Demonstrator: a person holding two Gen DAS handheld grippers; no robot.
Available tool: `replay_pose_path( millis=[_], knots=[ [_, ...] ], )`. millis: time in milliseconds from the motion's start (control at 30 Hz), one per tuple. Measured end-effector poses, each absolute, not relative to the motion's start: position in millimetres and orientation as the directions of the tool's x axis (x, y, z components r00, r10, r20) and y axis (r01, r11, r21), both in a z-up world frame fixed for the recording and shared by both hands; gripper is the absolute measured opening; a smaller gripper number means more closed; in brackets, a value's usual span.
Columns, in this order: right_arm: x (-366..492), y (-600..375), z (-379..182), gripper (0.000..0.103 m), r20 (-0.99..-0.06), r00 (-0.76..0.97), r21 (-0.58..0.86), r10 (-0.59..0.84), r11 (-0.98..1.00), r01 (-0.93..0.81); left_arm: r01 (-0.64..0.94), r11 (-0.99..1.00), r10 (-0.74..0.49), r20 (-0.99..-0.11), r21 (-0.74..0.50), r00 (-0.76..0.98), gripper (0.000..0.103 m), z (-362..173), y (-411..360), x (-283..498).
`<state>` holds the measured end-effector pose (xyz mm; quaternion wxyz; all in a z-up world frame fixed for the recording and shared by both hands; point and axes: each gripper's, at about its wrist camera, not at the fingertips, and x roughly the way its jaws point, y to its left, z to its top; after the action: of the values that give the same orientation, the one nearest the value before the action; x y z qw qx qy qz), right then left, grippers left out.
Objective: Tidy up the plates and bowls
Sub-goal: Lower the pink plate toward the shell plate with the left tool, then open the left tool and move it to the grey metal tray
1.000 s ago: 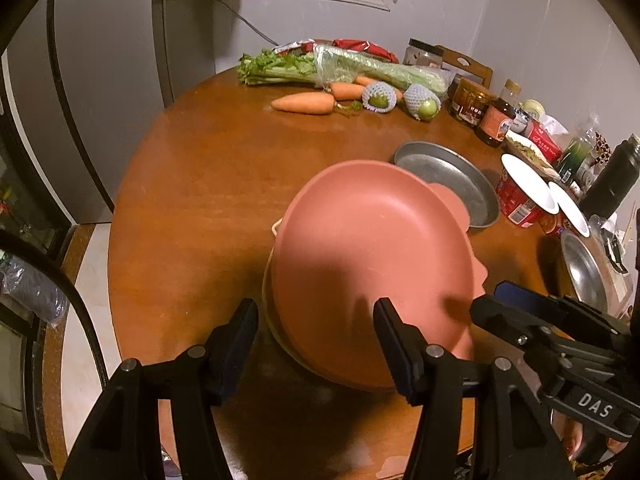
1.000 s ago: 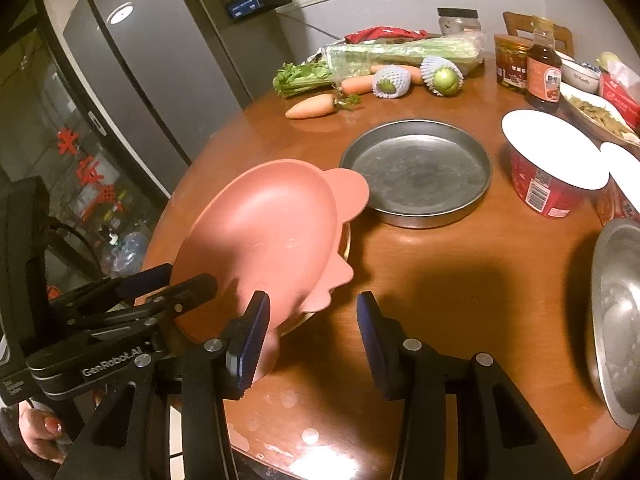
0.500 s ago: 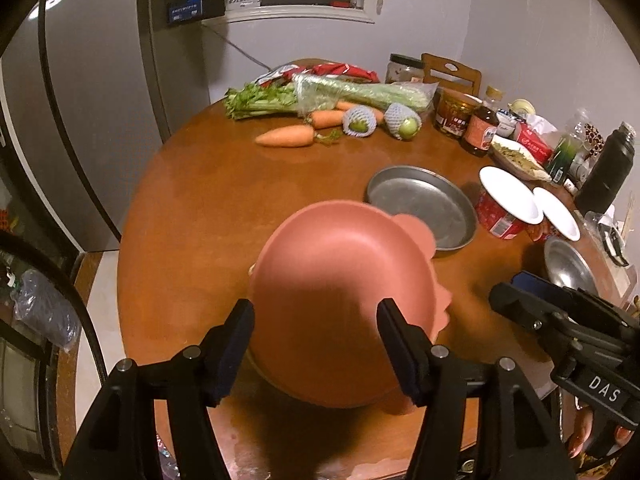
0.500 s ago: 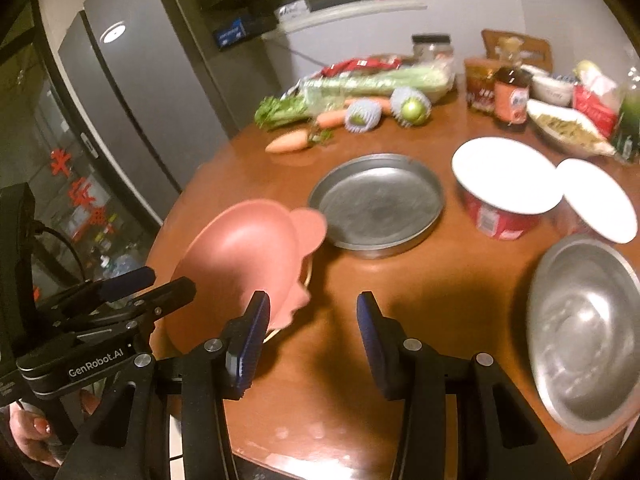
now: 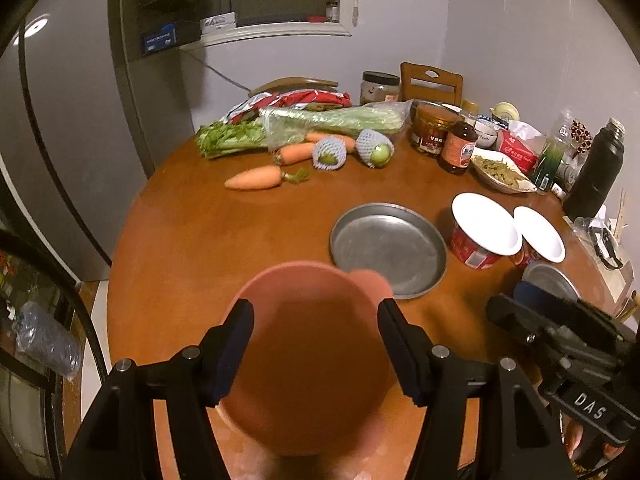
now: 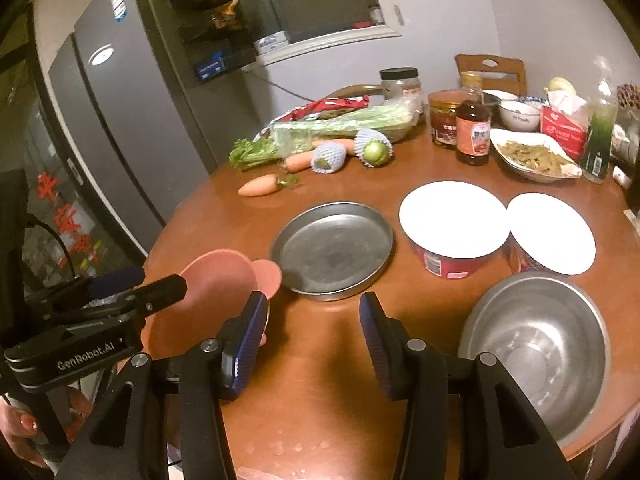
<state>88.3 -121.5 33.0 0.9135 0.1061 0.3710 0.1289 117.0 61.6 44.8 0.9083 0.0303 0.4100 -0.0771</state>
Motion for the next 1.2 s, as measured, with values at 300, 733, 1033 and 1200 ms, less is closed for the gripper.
replay_pose_path(
  millis=[300, 733, 1033, 1200],
  knots=[
    [112.7, -131.1, 32.8, 0.05, -0.666, 0.678, 0.316, 0.31, 0.941, -0.12, 0.185, 0.983, -0.121, -0.755, 0.001, 0.645, 0.064, 52.8, 48.9, 152.7],
    [149.4, -137.8, 19.4, 0.05, -0.716, 0.635, 0.323, 0.289, 0.944, -0.065, 0.178, 0.984, -0.11, -0.79, -0.001, 0.603, 0.064, 40.1, 46.9, 204.8],
    [169.4, -136.6, 6.1, 0.05, -0.753, 0.589, 0.329, 0.293, 0.943, -0.049, 0.233, 0.972, -0.121, -0.825, 0.013, 0.552, 0.064, 22.1, 26.5, 232.3],
    [177.9, -136.4, -2.6, 0.05, -0.769, 0.572, 0.325, 0.285, 0.945, -0.033, 0.239, 0.971, -0.109, -0.841, 0.025, 0.53, 0.064, 9.1, 19.6, 241.7]
  ],
)
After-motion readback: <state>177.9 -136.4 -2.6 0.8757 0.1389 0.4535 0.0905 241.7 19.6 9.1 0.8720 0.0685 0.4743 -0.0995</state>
